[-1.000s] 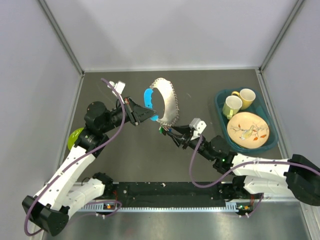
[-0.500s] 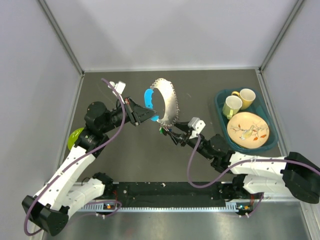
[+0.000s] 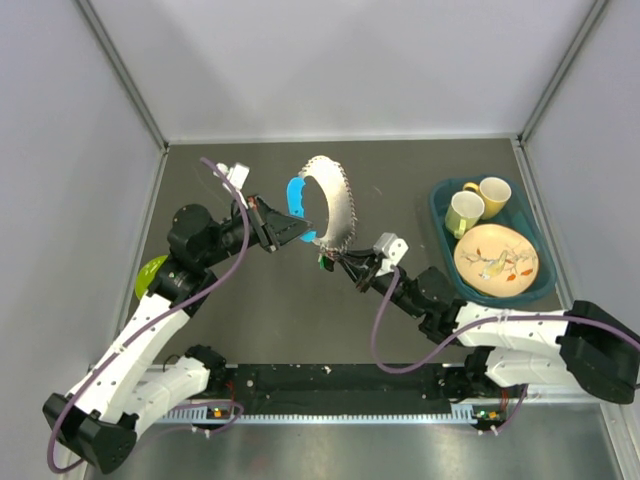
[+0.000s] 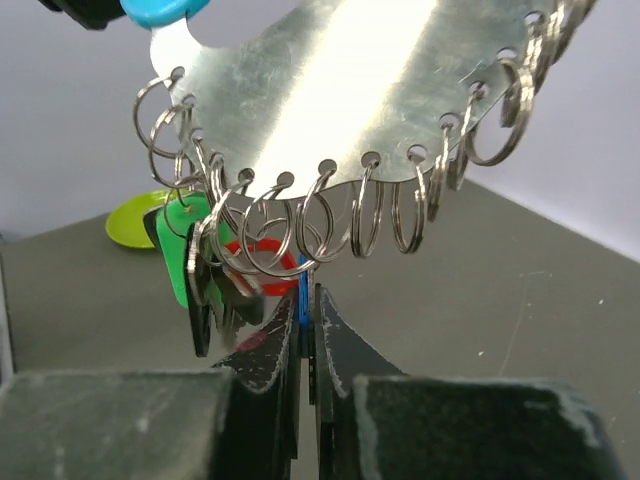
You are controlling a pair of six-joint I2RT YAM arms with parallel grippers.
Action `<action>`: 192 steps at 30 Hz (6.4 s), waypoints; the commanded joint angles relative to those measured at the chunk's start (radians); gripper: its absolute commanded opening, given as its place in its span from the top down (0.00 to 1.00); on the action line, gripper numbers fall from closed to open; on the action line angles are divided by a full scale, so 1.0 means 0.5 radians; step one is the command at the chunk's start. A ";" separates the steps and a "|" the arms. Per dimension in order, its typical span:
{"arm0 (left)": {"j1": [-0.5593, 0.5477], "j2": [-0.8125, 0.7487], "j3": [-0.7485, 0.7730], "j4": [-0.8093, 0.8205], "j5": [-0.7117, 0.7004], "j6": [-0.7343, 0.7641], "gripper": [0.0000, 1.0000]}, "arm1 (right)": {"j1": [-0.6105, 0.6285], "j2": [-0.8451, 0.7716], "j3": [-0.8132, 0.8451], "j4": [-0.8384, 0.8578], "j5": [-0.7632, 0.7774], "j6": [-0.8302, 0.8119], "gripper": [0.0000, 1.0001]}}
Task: Remove the keys from the keyring
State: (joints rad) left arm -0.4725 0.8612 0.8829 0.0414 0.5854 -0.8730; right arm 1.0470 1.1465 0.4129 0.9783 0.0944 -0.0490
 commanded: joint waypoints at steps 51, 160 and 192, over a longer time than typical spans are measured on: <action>-0.009 -0.507 -0.210 -0.528 -0.772 0.577 0.35 | -0.017 -0.400 1.012 -2.036 0.078 -0.828 1.00; -0.656 0.134 -0.103 0.518 0.572 1.086 0.48 | -0.017 -0.836 1.294 -2.714 -0.572 -1.547 1.00; -0.902 0.008 -0.023 0.417 -0.103 1.445 0.47 | -0.014 -0.750 1.398 -2.705 -0.517 -1.077 1.00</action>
State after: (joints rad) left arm -0.9070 0.8745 0.8536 0.2054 0.5404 -0.1970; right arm 1.0443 0.7753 1.0489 -0.4385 -0.1768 -0.6228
